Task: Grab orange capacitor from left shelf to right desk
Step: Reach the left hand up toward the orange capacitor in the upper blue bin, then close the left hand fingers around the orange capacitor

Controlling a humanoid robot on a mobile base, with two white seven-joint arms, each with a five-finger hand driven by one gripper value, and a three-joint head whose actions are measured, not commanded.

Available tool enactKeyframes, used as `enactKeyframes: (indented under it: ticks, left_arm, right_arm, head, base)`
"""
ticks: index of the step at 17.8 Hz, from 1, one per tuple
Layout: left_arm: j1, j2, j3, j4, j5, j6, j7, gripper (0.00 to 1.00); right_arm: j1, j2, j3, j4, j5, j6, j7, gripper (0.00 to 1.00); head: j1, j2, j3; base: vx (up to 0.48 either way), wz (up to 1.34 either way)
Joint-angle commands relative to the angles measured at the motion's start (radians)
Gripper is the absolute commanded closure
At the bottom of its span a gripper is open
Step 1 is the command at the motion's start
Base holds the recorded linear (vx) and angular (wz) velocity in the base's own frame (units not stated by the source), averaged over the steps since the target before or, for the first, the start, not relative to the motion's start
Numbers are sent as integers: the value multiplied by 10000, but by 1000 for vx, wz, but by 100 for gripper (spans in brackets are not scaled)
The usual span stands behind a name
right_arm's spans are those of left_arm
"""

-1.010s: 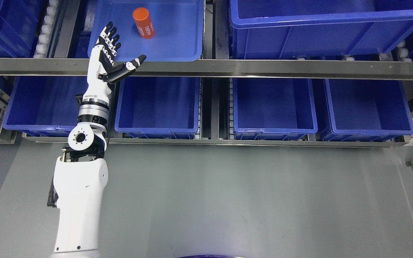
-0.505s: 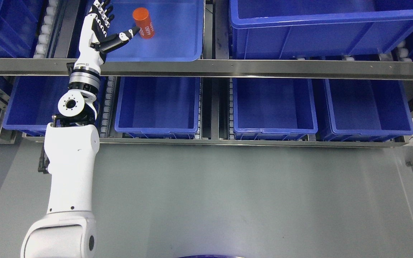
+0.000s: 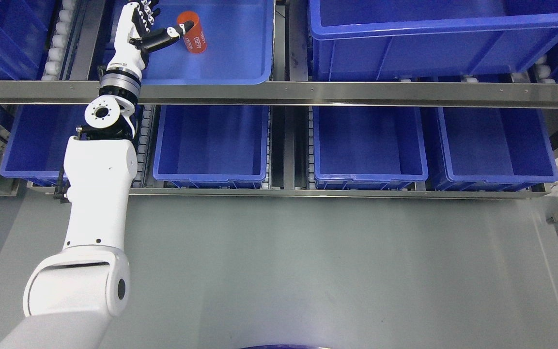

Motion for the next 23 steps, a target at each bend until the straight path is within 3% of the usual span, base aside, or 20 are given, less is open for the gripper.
enactKeyframes:
  ticks: [1, 4, 14, 23]
  left_arm:
    - [-354, -166, -191, 2151, 93, -21, 3, 0]
    - [-385, -136, -359, 2259, 78, -36, 18, 0]
    - [-17, 983, -344, 2228, -214, -880, 34, 0]
    - [-1, 1092, -390, 2243, -214, -880, -12, 0]
  right_arm:
    - [230, -175, -107, -175, 61, -2, 5, 0]
    - [230, -175, -107, -175, 61, -2, 5, 0]
    - [230, -175, -107, -175, 61, -2, 5, 0]
    - [230, -175, -107, -175, 61, -2, 5, 0]
  head:
    - [0, 0, 0]
    - [0, 0, 0]
    - [0, 0, 0]
    - [0, 0, 0]
  base:
    - [27, -20]
    - [41, -15]
    - [55, -165]
    - [39, -86]
